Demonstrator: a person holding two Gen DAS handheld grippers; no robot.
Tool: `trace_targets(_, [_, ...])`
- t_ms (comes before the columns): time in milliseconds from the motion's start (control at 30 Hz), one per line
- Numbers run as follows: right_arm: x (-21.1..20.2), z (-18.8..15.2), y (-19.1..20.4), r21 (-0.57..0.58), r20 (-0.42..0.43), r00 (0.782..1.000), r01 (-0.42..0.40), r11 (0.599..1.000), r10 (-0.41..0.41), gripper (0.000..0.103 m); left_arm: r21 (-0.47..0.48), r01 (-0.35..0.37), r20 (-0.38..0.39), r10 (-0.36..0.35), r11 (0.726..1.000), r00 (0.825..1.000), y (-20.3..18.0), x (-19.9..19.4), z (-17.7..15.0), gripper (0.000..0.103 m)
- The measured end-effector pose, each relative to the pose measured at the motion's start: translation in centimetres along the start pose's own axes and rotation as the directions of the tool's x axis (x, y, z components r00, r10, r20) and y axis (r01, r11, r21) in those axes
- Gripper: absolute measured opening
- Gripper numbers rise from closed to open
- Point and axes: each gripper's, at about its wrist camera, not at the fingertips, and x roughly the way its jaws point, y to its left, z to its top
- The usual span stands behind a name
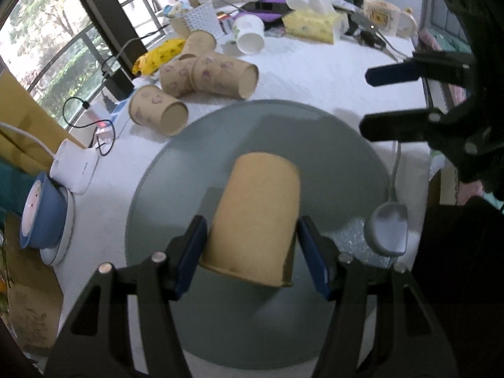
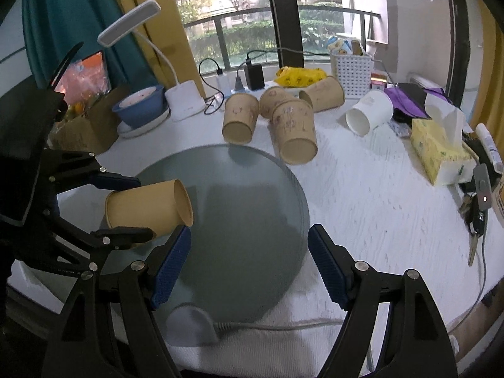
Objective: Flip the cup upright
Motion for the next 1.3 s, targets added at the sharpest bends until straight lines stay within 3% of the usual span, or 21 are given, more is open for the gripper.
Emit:
trace_targets(533, [0.9,-0.9,-1.0,0.022,-0.021,1.0,0.005,1.0,-0.004,0.079,0.027,-0.025,-0.025,0.026,0.999,0.999,-0.6,1.5,0.6,0.064])
trace_targets(833, [1.1,-0.8,-1.1,-0.005,-0.027,0.999,0.019,1.0,-0.019,0.079,-0.056,0.062,0.002,-0.062,0.997,0.998,0.2,0.8,0.2,0.089])
trace_targets(900, [1.2,-0.6,-0.9,-0.028,-0.034,0.999,0.018,0.999,-0.019,0.079,-0.08,0.066,0.011,-0.066,0.995,0.998,0.5,0.2,-0.1,0.09])
trace_targets(1100, [2.0,0.7,1.3,-0.207,-0.08,0.997,-0.015,0.978,-0.002,0.079,-0.207,0.06,0.08,-0.044,0.976,0.996,2.0,-3.1,-2.6,0.09])
trace_targets(1300, [3.7,1.7,5.5,-0.465,-0.17,0.985,-0.117,0.877,0.042,0.079,-0.399,0.043,0.149,0.018,0.916,0.989,4.0,-5.9,-7.0,0.09])
